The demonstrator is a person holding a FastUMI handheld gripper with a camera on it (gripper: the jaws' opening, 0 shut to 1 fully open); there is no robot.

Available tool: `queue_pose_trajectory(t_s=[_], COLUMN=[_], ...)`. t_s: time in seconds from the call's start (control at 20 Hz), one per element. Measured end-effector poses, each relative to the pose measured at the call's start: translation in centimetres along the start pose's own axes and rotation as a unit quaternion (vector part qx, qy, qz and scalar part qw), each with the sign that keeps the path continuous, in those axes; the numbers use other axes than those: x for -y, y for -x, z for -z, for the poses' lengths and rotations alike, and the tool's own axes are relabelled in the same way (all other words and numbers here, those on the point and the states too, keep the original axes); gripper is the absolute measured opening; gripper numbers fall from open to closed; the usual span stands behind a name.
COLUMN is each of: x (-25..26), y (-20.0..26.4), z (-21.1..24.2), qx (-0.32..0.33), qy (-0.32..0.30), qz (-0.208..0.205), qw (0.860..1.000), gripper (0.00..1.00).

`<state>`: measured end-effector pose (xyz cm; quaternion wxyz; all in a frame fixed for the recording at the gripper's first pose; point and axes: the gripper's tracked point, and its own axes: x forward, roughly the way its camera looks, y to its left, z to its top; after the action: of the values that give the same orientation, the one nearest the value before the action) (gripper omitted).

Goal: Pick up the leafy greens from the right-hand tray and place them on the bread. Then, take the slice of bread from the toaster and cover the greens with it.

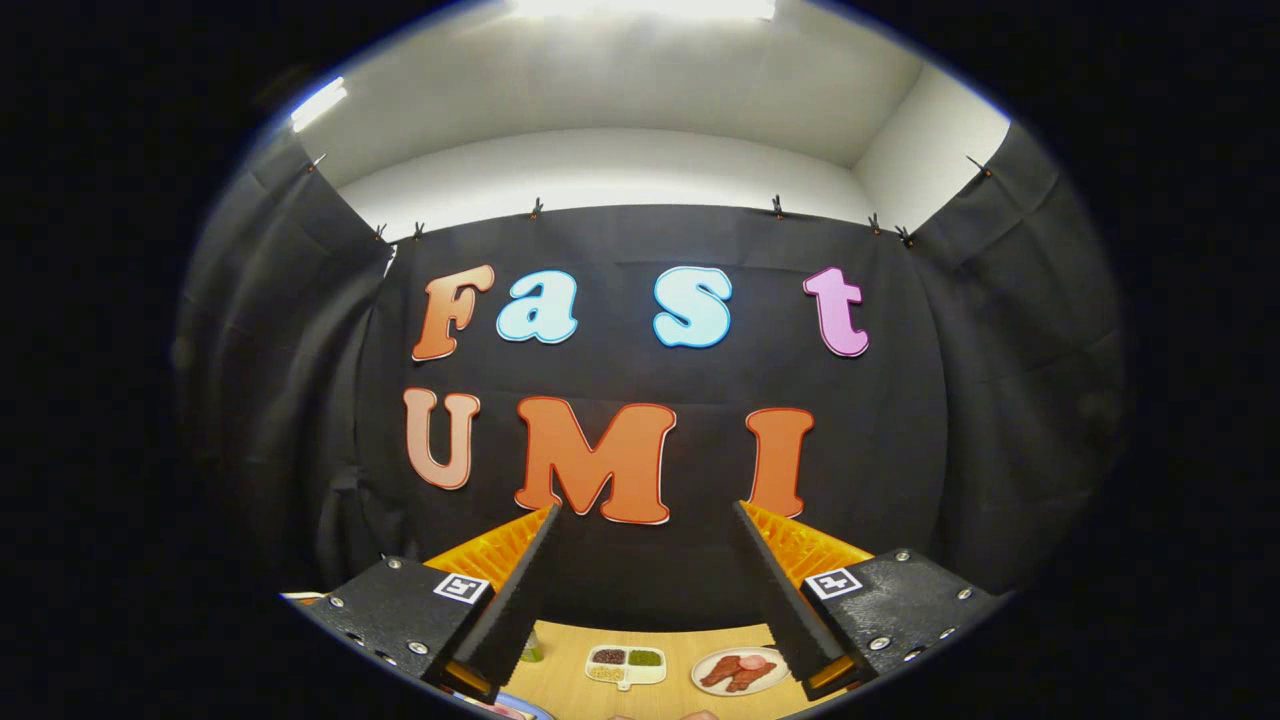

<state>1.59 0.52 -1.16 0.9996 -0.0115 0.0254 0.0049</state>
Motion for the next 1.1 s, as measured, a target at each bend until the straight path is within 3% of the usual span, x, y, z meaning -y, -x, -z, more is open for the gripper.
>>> queue_pose_trajectory(t_s=[0.55,0.9,1.1], x=[0.7,-0.3,-0.1], y=[0.8,1.8,2.9], z=[5.5,14.1,19.0], qx=[-0.078,-0.215,-0.29], qy=[-0.014,-0.051,-0.059], qz=[-0.005,-0.023,-0.019], qw=[0.997,0.975,0.955], gripper=[0.99,0.99,0.99])
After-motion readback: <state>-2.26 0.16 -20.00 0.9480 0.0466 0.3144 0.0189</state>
